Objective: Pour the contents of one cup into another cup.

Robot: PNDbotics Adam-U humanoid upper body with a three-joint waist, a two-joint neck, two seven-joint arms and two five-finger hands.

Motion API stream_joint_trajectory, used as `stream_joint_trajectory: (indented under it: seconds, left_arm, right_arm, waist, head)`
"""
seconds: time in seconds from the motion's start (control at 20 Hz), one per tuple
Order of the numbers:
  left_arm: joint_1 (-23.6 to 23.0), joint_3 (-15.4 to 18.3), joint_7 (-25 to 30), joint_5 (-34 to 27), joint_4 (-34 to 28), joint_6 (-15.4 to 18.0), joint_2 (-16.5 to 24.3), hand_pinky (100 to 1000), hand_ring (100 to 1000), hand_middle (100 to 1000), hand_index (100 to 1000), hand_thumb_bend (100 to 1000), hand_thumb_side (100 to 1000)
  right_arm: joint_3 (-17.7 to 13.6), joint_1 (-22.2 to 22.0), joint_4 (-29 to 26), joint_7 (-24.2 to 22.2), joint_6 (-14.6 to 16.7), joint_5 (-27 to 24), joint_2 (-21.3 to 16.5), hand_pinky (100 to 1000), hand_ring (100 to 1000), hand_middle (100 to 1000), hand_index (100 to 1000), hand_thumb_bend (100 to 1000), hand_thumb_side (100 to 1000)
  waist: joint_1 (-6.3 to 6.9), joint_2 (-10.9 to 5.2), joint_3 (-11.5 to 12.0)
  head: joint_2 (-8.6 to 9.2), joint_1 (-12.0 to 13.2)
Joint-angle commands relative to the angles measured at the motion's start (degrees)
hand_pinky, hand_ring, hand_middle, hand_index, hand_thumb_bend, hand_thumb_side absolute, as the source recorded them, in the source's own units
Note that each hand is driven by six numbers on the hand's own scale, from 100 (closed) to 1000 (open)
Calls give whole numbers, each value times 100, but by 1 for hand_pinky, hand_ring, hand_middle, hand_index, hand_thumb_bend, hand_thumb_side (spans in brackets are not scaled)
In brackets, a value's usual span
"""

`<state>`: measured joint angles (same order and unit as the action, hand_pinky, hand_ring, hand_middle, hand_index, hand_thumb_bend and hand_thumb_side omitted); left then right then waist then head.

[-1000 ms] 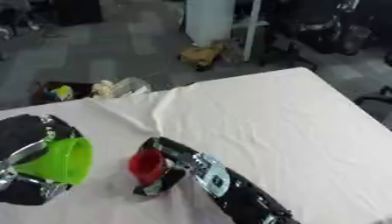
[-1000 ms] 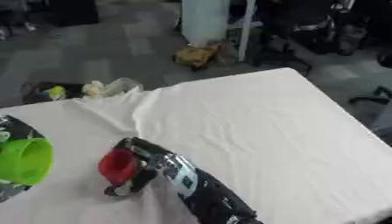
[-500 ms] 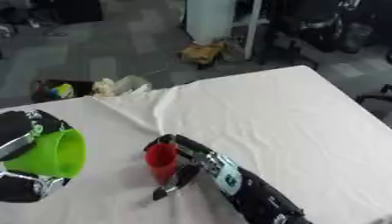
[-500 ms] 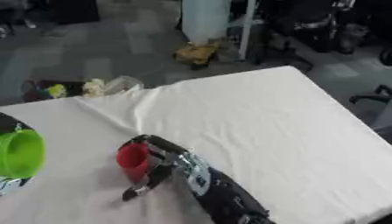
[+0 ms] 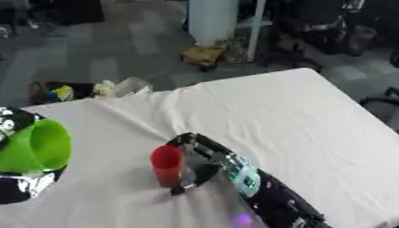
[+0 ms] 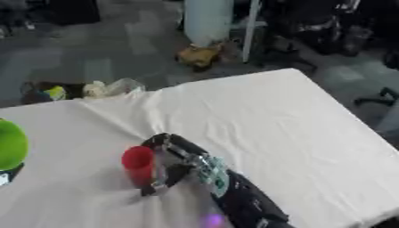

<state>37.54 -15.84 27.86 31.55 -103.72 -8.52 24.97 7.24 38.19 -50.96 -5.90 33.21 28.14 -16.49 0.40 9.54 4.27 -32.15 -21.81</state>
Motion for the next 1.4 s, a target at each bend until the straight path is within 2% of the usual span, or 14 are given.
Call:
stream_joint_trajectory:
  seconds: [0.05, 0.15, 0.3, 0.5, 0.6, 0.85, 1.0, 1.1, 1.3, 1.4]
  left_arm:
    - [-21, 262, -317, -313, -168, -175, 4, 100, 264, 354, 694, 100, 249]
    - [-97, 359, -506, -501, -173, -272, -32, 100, 266, 356, 694, 100, 267]
    - [-196, 440, -781, -776, -93, -334, -110, 100, 278, 363, 693, 100, 339]
    - [-286, 471, -1144, -1139, 285, -207, -291, 130, 325, 374, 699, 100, 415]
    - [-309, 423, -1326, -1321, 566, -123, -362, 202, 385, 399, 708, 100, 452]
    - [-235, 151, -1785, -1780, 1304, 74, -475, 342, 457, 440, 722, 100, 504]
    - [-5, -144, -2309, -2300, 2211, 625, -530, 403, 494, 463, 728, 100, 531]
    - [120, -243, -2436, -2385, 2679, 956, -587, 444, 527, 479, 733, 100, 545]
    - [244, -384, -2410, -2063, 3248, 1423, -671, 497, 596, 528, 749, 100, 582]
    - [237, -462, -2327, -1765, 3406, 1593, -684, 538, 660, 584, 770, 200, 614]
  right_arm:
    - [-170, 23, -170, 163, -119, -159, -324, 874, 763, 631, 803, 944, 555]
    - [-271, -41, -196, 295, -188, -248, -434, 873, 761, 629, 802, 939, 562]
    - [-393, -133, -256, 482, -278, -389, -563, 871, 757, 623, 798, 926, 579]
    - [-561, -250, -401, 754, -379, -645, -711, 868, 750, 614, 794, 906, 614]
    - [-627, -294, -486, 892, -430, -782, -764, 866, 747, 610, 791, 893, 637]
    - [-763, -357, -722, 1210, -502, -1153, -821, 861, 742, 603, 787, 862, 719]
    - [-797, -365, -932, 1357, -516, -1386, -833, 859, 740, 602, 785, 844, 775]
    - [-806, -351, -1067, 1415, -520, -1510, -829, 859, 740, 603, 785, 831, 813]
    - [-819, -334, -1317, 1483, -529, -1667, -827, 861, 739, 602, 786, 820, 846]
    - [-827, -341, -1394, 1508, -544, -1705, -831, 861, 739, 601, 787, 816, 853]
  waist:
    - [-28, -103, 3]
    - [-52, -95, -5]
    - [-88, -81, -31]
    - [-140, -59, -95]
    - [-154, -49, -126]
    - [-183, -24, -211]
    - [-191, -8, -312]
    - [-195, 2, -385]
    - [-207, 14, -485]
    - [-210, 14, -512]
  head:
    - [-25, 8]
    - [-26, 16]
    - [-26, 26]
    - [-14, 61]
    - [-11, 74]
    - [-11, 109]
    - [-13, 149]
    - [-5, 185]
    - [-1, 234]
    - [-1, 246]
